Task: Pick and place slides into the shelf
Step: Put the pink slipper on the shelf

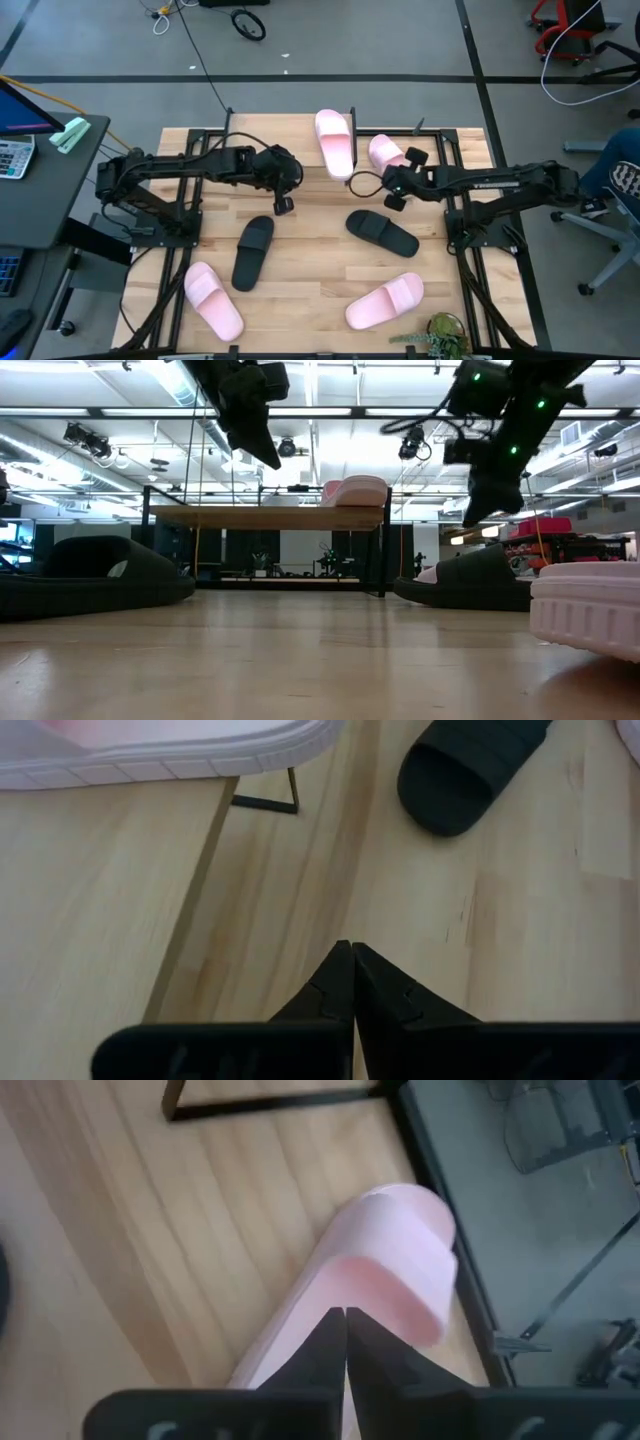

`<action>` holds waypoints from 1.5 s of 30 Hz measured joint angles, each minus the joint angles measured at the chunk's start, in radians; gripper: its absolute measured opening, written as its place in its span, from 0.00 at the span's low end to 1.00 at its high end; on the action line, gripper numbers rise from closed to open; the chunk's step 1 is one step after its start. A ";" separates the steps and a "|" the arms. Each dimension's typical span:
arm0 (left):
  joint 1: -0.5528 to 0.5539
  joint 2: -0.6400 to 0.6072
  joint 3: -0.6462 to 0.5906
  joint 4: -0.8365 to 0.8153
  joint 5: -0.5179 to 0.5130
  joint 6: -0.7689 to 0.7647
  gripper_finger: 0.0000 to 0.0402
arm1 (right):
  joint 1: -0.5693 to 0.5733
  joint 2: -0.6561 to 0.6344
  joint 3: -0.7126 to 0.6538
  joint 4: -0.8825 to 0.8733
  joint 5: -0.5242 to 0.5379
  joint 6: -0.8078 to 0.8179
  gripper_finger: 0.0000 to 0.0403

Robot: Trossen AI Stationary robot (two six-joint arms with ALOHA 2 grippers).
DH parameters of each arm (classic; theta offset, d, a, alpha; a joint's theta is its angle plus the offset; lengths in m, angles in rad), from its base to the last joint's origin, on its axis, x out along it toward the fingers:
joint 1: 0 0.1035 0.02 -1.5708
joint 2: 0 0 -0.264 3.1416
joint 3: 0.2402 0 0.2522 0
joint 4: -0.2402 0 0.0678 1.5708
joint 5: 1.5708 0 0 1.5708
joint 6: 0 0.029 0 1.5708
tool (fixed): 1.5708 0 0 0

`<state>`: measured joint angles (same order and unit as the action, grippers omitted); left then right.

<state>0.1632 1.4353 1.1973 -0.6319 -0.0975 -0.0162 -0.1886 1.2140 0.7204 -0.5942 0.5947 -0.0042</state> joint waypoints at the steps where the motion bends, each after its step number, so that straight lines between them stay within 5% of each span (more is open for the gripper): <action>1: 0.000 0.000 0.000 -0.001 0.000 0.000 0.02 | -0.005 0.022 0.000 0.009 -0.001 -0.020 0.05; 11: 0.000 0.000 0.000 -0.001 0.000 0.000 0.03 | -0.099 0.205 0.015 0.066 -0.006 -0.155 0.22; 23: 0.000 0.000 0.000 -0.001 0.000 0.002 0.06 | -0.248 0.252 0.055 0.161 -0.012 -0.274 0.51; 39: 0.000 0.000 0.000 -0.002 0.000 0.001 0.06 | -0.297 0.271 0.055 0.196 -0.157 -0.284 0.51; 45: 0.000 0.000 0.000 -0.004 0.000 0.002 0.05 | -0.259 0.259 0.055 0.076 -0.100 -0.285 0.50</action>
<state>0.1631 1.4353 1.1973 -0.6357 -0.0970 -0.0143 -0.4476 1.4733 0.7750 -0.5186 0.4949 -0.2895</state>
